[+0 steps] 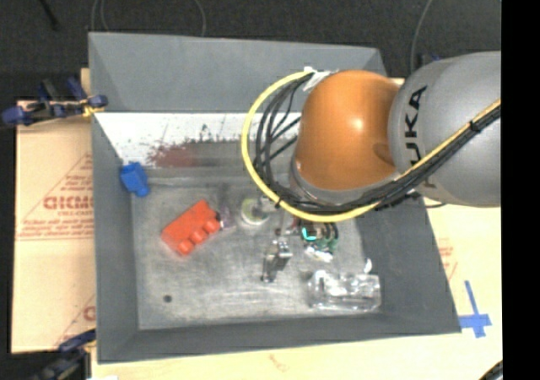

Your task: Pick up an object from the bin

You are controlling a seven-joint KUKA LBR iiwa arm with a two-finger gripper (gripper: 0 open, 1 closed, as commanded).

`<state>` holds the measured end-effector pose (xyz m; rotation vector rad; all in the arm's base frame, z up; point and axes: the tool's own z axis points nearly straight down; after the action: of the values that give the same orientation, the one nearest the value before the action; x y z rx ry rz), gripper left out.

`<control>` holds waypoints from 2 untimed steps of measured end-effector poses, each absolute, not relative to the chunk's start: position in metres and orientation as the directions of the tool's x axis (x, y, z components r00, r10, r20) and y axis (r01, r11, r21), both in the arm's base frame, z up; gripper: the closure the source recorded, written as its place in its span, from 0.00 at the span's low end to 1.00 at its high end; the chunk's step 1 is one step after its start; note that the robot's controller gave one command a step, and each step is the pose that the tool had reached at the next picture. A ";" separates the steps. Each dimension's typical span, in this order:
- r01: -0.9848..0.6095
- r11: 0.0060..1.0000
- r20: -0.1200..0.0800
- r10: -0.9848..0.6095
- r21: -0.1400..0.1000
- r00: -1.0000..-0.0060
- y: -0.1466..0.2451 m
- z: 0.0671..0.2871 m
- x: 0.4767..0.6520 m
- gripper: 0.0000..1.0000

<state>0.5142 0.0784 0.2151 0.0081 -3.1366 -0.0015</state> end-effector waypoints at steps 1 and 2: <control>-0.010 1.000 -0.004 -0.010 0.004 -1.000 0.164 0.154 0.582 0.00; 0.113 0.994 -0.001 0.113 0.001 -0.994 0.155 0.077 0.604 0.00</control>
Offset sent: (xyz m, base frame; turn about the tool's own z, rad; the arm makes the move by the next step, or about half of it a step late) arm 0.0661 0.0813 -0.0588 0.0040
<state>0.6035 0.1549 0.0768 -0.1780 -3.1372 -0.0022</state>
